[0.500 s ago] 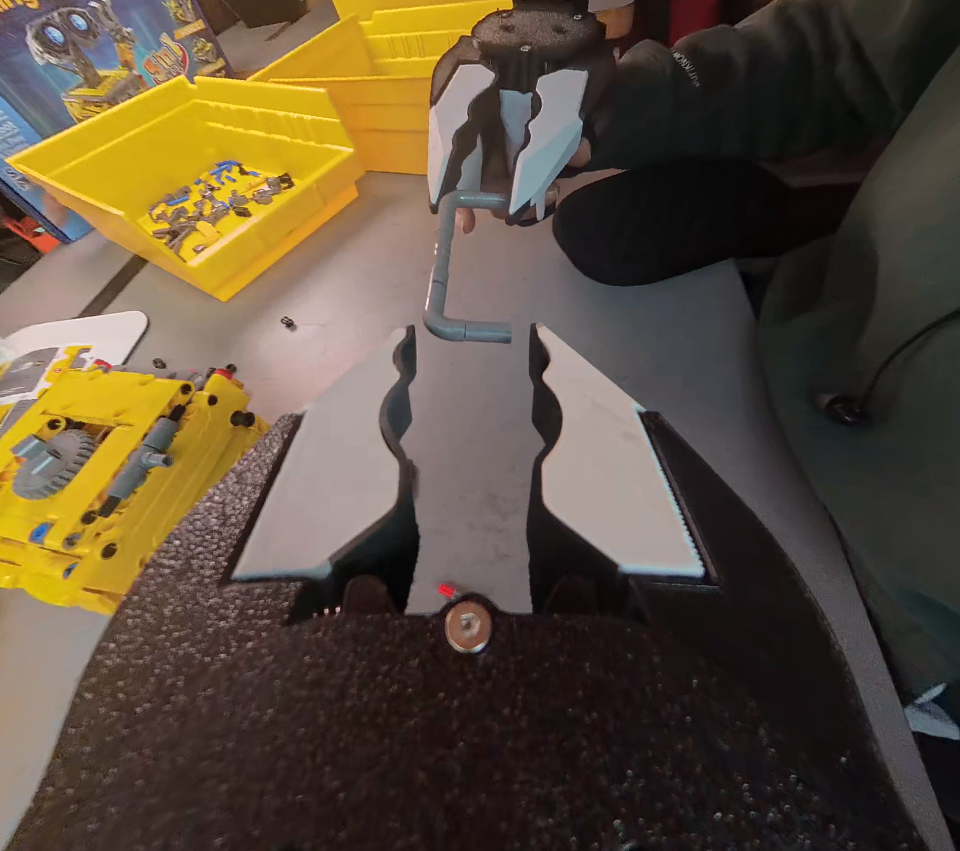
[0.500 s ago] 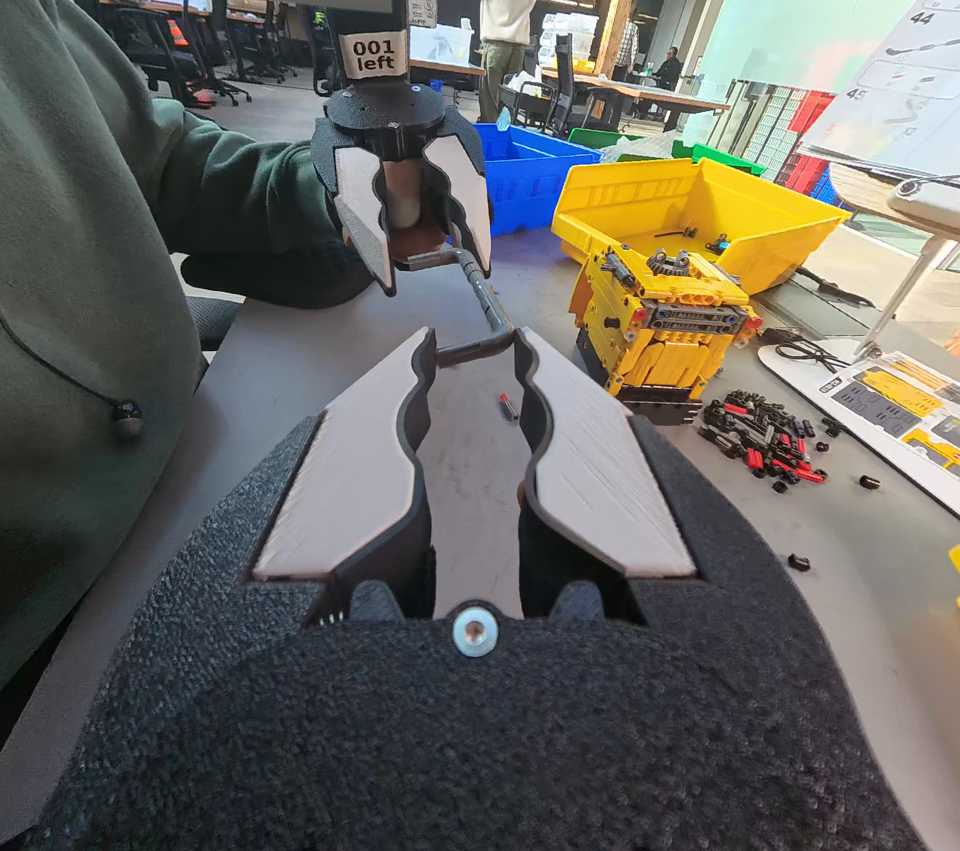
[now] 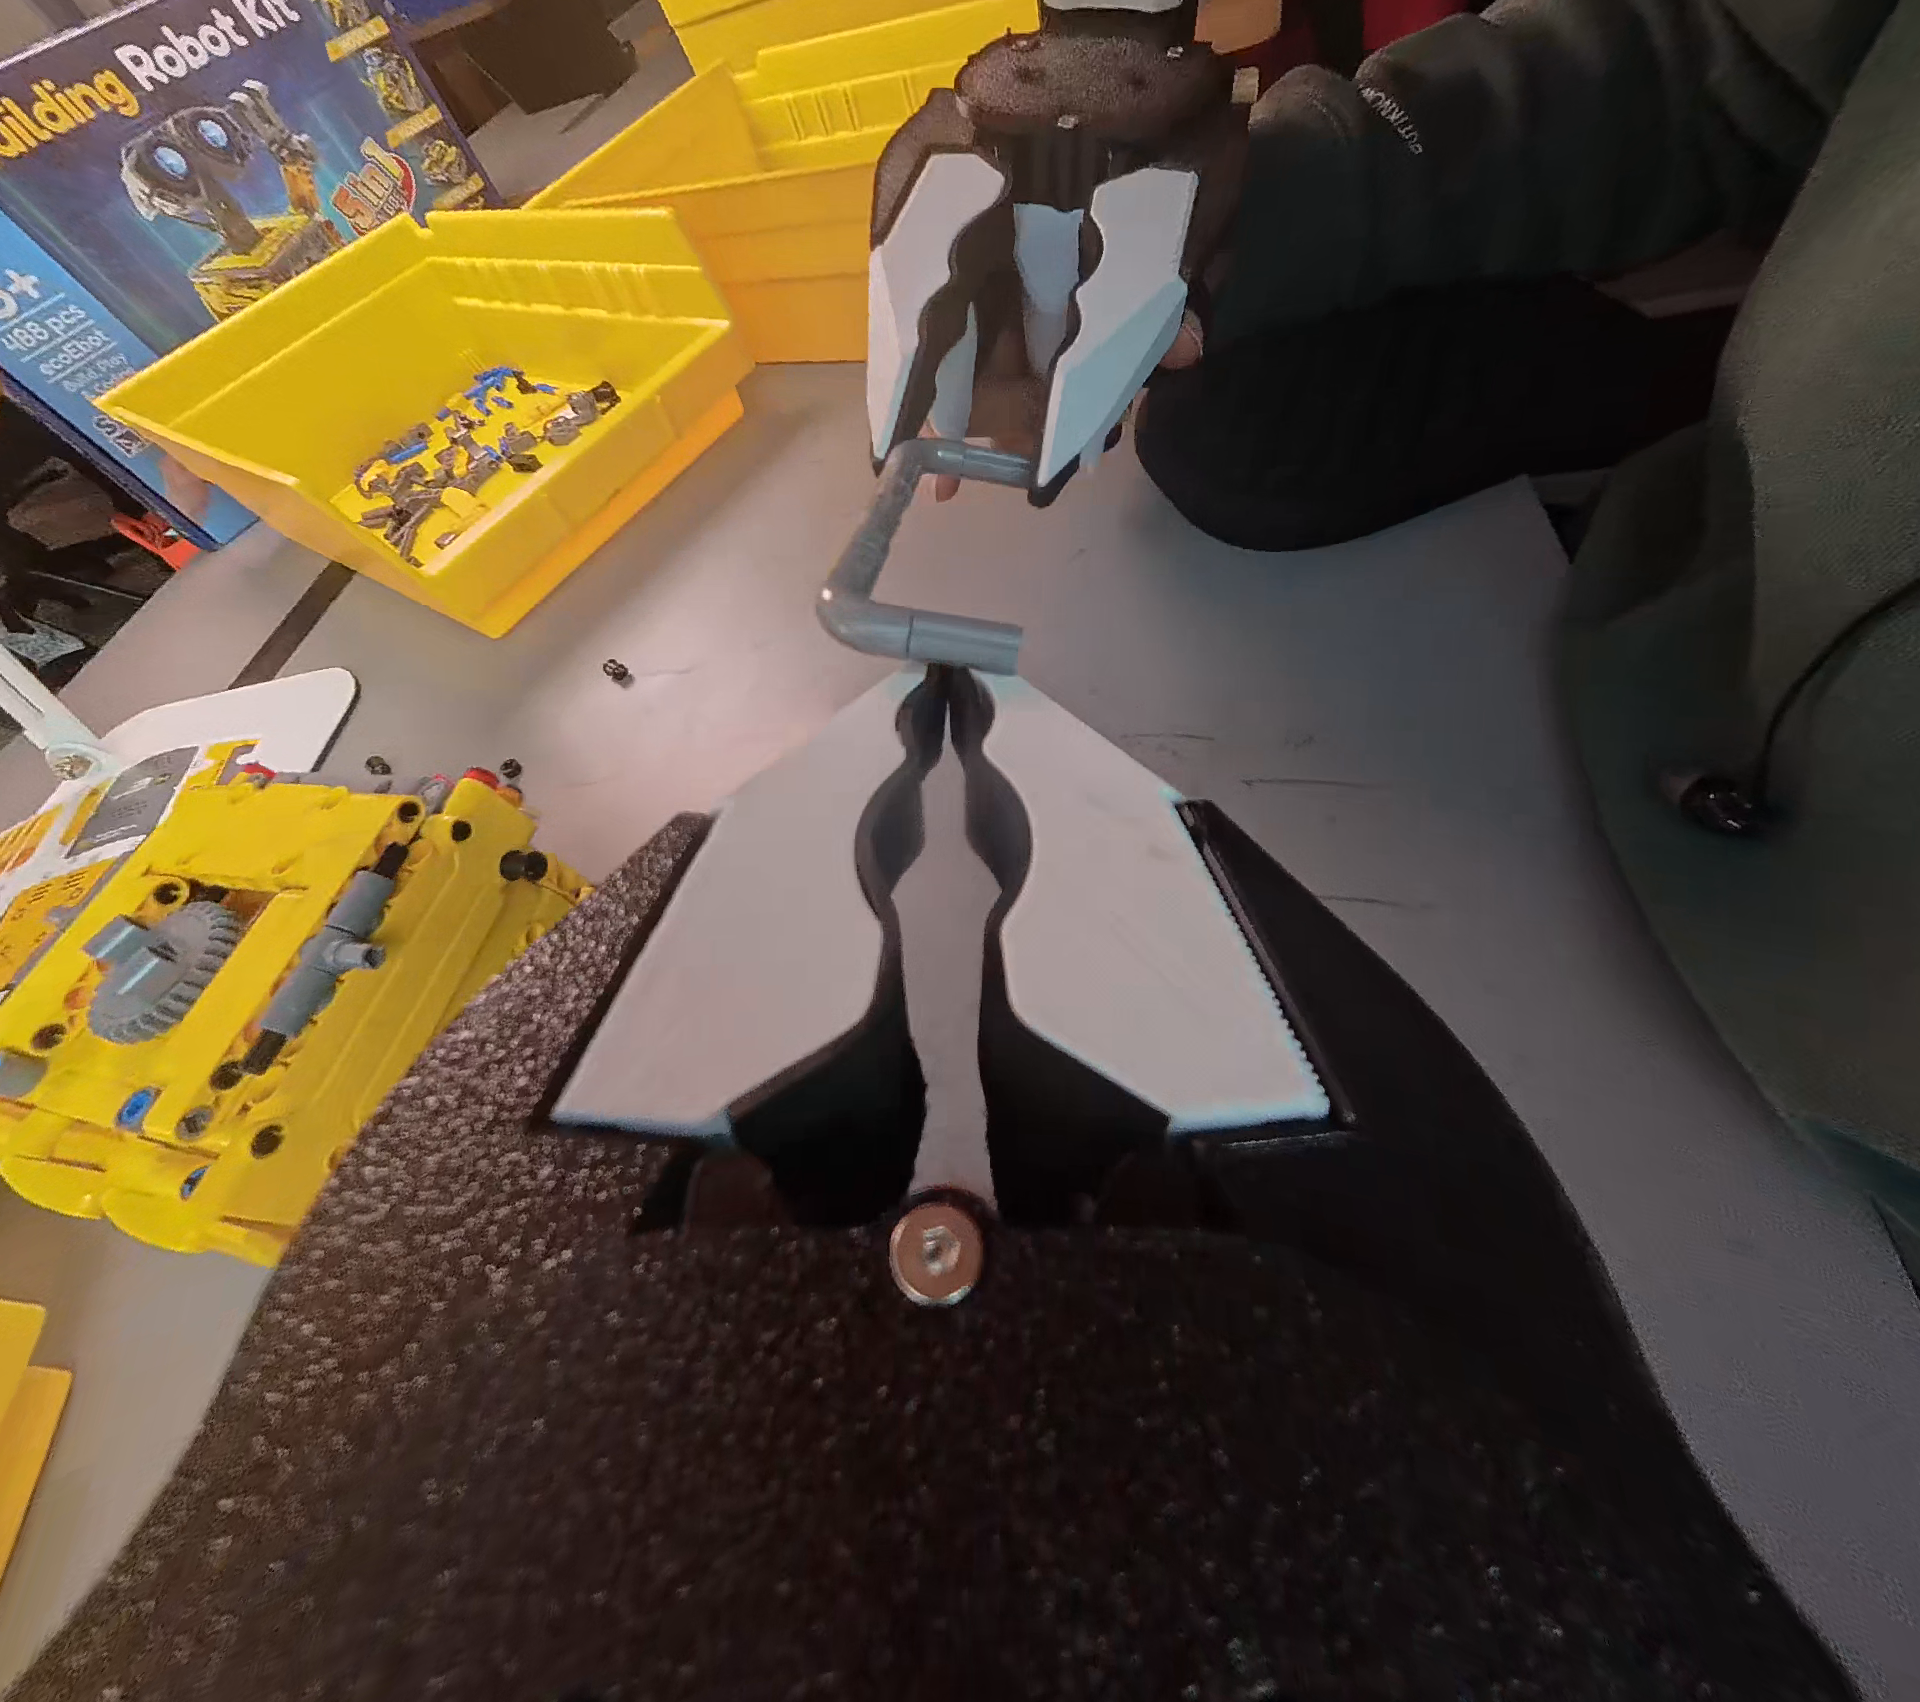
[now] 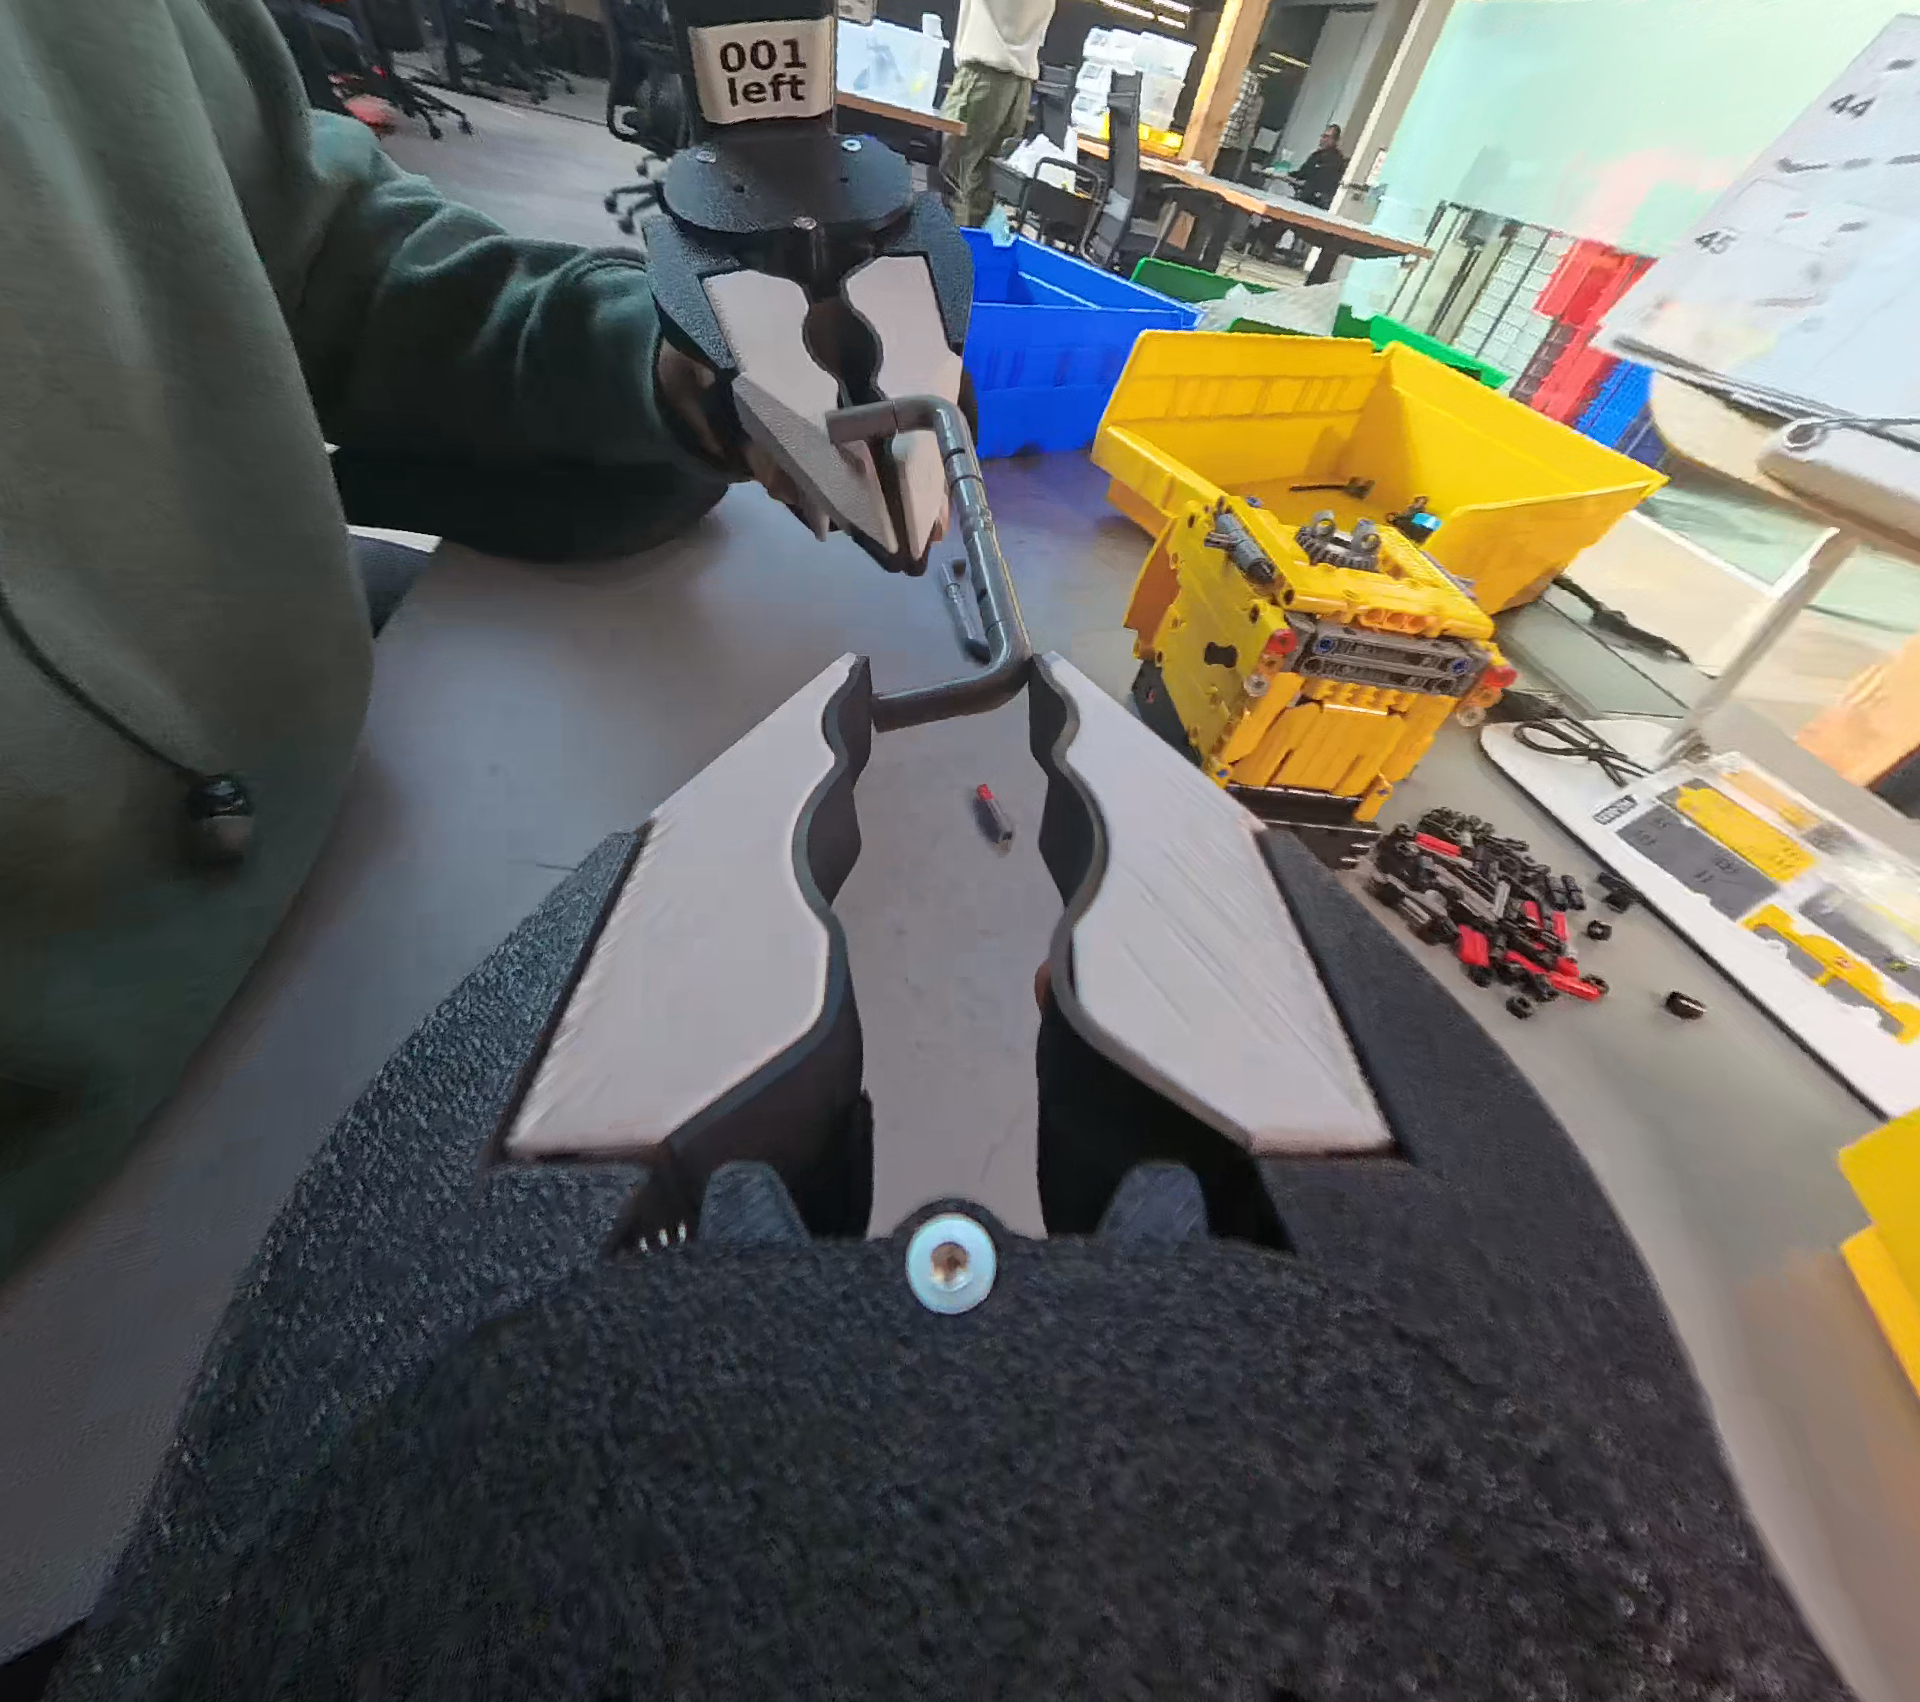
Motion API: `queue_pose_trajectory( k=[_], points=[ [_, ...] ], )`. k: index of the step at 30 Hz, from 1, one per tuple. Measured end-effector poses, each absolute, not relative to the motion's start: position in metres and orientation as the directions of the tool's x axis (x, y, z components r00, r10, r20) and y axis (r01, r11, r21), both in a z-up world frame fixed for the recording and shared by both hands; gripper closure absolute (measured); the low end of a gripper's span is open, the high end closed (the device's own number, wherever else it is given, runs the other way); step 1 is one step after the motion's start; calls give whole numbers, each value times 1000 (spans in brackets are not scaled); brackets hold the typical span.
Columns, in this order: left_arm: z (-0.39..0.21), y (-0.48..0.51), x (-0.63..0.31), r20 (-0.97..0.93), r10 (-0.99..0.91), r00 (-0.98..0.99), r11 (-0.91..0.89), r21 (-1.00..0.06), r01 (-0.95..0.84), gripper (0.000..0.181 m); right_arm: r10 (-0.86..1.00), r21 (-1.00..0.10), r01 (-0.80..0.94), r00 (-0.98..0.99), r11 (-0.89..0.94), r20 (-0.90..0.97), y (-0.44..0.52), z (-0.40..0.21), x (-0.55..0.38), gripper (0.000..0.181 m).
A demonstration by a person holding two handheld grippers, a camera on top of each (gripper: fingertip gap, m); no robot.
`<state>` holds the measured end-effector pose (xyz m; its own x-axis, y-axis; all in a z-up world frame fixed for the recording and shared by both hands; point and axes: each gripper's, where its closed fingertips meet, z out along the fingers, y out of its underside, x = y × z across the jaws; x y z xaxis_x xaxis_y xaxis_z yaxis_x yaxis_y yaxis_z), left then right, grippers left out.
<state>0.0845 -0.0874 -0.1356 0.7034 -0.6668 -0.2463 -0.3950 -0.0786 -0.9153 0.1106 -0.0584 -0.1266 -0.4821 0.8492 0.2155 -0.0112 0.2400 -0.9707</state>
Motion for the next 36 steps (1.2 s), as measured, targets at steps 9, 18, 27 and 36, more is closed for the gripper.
queue_pose_trajectory(
  k=[9, 18, 27, 36],
  points=[
    [-145, -84, 64, -210, -650, 730, -115, -923, -367, 140, 864, -980, 13, -475, 199, 169, -46, -131, 109, 151],
    [-140, -89, 76, -258, -674, 693, -54, -918, -394, 150, 843, -971, 5, -498, 238, 203, -54, -136, 110, 151],
    [-145, -87, 76, -265, -672, 691, -61, -911, -409, 151, 841, -960, 28, -490, 277, 228, -54, -147, 110, 151],
    [-159, -82, 70, -156, -678, 718, -151, -927, -344, 151, 851, -944, 55, -453, 324, 266, -48, -157, 104, 151]
  ],
)
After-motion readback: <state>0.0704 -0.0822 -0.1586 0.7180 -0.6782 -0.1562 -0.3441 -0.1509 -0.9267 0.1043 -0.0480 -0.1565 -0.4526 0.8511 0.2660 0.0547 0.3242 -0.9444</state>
